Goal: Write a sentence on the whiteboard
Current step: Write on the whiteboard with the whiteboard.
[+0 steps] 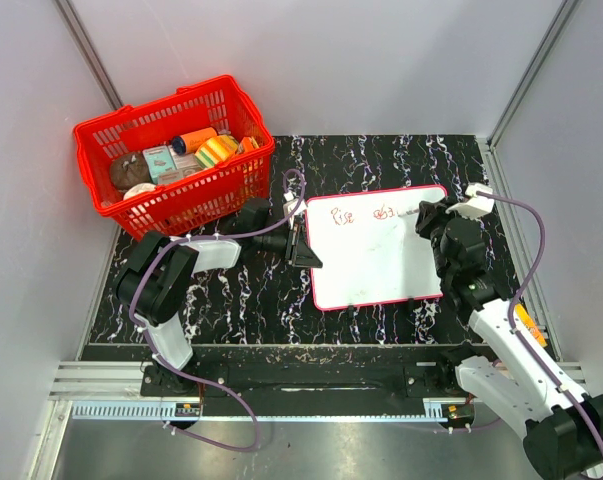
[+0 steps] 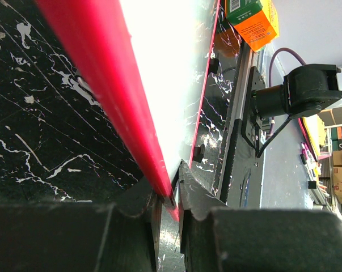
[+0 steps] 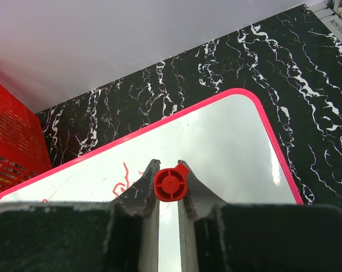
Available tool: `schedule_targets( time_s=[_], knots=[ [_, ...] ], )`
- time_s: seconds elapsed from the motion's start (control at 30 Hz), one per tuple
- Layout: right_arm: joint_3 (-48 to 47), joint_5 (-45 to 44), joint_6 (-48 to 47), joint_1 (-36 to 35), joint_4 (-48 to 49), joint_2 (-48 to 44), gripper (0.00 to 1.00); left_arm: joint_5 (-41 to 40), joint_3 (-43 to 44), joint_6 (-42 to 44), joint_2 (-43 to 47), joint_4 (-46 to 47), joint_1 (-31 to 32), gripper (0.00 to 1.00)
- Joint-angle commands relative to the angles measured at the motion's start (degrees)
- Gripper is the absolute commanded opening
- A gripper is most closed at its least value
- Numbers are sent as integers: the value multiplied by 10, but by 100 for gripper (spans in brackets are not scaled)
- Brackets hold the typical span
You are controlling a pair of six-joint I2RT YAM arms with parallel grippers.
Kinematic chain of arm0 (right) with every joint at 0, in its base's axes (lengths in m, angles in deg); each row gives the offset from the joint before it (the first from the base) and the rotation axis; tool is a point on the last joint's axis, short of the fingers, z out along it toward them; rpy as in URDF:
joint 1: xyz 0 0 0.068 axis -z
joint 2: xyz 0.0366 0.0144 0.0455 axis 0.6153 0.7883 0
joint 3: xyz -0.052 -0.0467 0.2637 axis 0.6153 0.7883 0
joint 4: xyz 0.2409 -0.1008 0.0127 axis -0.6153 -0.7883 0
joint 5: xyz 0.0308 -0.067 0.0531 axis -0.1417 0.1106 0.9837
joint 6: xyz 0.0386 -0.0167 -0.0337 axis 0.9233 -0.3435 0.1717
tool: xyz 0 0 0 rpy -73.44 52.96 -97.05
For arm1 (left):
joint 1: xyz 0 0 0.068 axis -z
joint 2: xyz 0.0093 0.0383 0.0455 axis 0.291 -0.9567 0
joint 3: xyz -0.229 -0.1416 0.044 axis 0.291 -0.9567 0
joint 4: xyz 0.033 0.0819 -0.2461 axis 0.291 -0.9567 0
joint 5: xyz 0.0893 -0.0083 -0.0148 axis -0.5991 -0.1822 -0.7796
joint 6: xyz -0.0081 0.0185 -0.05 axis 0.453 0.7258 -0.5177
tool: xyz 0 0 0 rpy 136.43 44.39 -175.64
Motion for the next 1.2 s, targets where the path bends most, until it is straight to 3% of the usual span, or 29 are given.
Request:
schedule_targets(
  time_s=[0.0,1.17],
  knots=[
    [0,-4,0,4,-5,-4,0,-46,3,60,-3,-27,23,0],
    [-47,-32,-6,13,54,35,0,-46,3,62,0,-30,25,0]
  ],
)
